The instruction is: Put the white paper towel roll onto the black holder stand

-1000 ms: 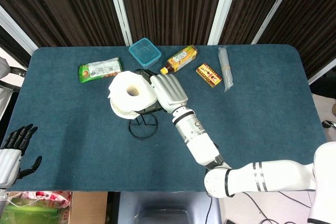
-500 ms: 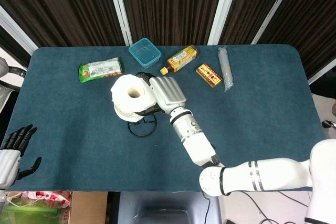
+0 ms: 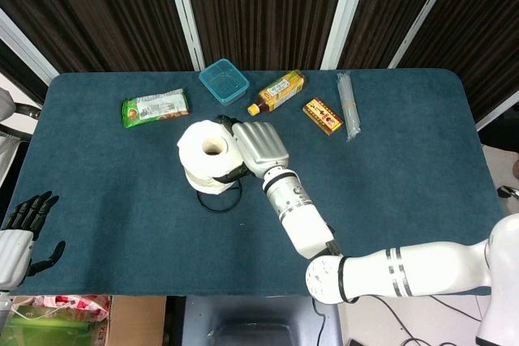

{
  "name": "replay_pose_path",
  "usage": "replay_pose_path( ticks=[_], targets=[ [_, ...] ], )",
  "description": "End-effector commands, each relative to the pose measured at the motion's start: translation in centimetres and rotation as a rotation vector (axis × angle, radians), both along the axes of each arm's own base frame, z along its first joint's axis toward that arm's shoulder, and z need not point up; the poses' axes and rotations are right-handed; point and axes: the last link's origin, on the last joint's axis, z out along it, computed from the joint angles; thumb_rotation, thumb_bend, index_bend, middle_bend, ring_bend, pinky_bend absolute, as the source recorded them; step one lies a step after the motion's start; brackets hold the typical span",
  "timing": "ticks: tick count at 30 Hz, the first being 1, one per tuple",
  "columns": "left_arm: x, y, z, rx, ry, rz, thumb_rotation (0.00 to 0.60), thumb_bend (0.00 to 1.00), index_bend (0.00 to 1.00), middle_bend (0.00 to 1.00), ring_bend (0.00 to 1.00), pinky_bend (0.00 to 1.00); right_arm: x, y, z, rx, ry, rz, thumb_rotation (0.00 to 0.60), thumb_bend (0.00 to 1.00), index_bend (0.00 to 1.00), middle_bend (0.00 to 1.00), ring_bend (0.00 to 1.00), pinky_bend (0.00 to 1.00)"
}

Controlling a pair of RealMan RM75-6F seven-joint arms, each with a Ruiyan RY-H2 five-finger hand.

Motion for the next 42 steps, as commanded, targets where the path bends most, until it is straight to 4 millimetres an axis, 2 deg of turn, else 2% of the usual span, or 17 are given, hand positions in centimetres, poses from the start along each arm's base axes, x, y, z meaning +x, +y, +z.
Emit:
replay_pose_path(
  ticks=[1,10,13,16,19,22,26,28,29,36,39,42],
  targets=[
    [0.0,0.0,0.0,-0.001,0.001,0.000,0.600,0.39,0.00,0.02,0.03,0.10,-0.2,0.1,0.3,-0.009,-0.040,0.015,0.600,0.12,0.00,0.01,0.00,0.12],
    [0.0,0.1,0.1,0.009,0.002,-0.001,0.600,0.39,0.00,0.02,0.04,0.10,-2.3,0.7,2.6,-0.015,0.001,0.008,0.600,0.10,0.00,0.00,0.00,0.06],
    [0.1,0.0,0.2,0.013,0.001,-0.010,0.600,0.39,0.00,0.02,0.04,0.10,-4.5,2.3,3.8,-0.038,0.066,0.057,0.600,0.10,0.00,0.00,0.00,0.05],
    [0.2,-0.4,0.5,0.027,0.000,-0.020,0.600,0.39,0.00,0.02,0.03,0.10,-8.5,5.0,4.9,-0.065,0.195,0.105,0.600,0.10,0.00,0.00,0.00,0.03],
    [0.3,-0.5,0.5,0.029,0.005,-0.026,0.600,0.39,0.00,0.01,0.03,0.09,-14.4,8.0,5.5,-0.098,0.326,0.107,0.600,0.10,0.00,0.00,0.00,0.00],
    [0.4,-0.4,0.3,0.026,0.011,-0.025,0.600,0.39,0.00,0.00,0.02,0.09,-19.6,10.7,4.8,-0.057,0.381,0.079,0.600,0.10,0.00,0.00,0.00,0.00],
    [0.7,-0.2,0.0,0.027,0.016,-0.035,0.600,0.39,0.00,0.00,0.02,0.09,-25.2,13.9,4.0,-0.017,0.437,0.055,0.600,0.10,0.00,0.00,0.00,0.00],
    [0.8,-0.2,-0.2,0.026,0.020,-0.042,0.600,0.39,0.00,0.00,0.01,0.09,-27.3,15.5,3.7,-0.040,0.461,0.059,0.600,0.10,0.00,0.00,0.00,0.00],
    [0.6,-1.0,-0.1,0.024,0.024,-0.041,0.600,0.39,0.00,0.00,0.01,0.09,-28.5,16.5,3.6,-0.076,0.458,0.054,0.600,0.10,0.00,0.00,0.00,0.00],
    [0.6,-1.0,-0.3,0.025,0.030,-0.054,0.600,0.39,0.00,0.00,0.00,0.08,-34.2,21.9,3.4,-0.295,0.357,-0.005,0.600,0.10,0.00,0.00,0.00,0.00],
    [0.6,-1.1,-0.6,0.016,0.040,-0.050,0.600,0.39,0.00,0.00,0.00,0.08,-36.1,22.9,4.2,-0.349,0.293,-0.100,0.600,0.10,0.00,0.00,0.00,0.00],
    [0.9,-1.3,-0.9,0.008,0.047,-0.054,0.600,0.39,0.00,0.00,0.00,0.08,-36.2,22.8,5.6,-0.412,0.286,-0.087,0.600,0.10,0.00,0.00,0.00,0.00]
  ],
)
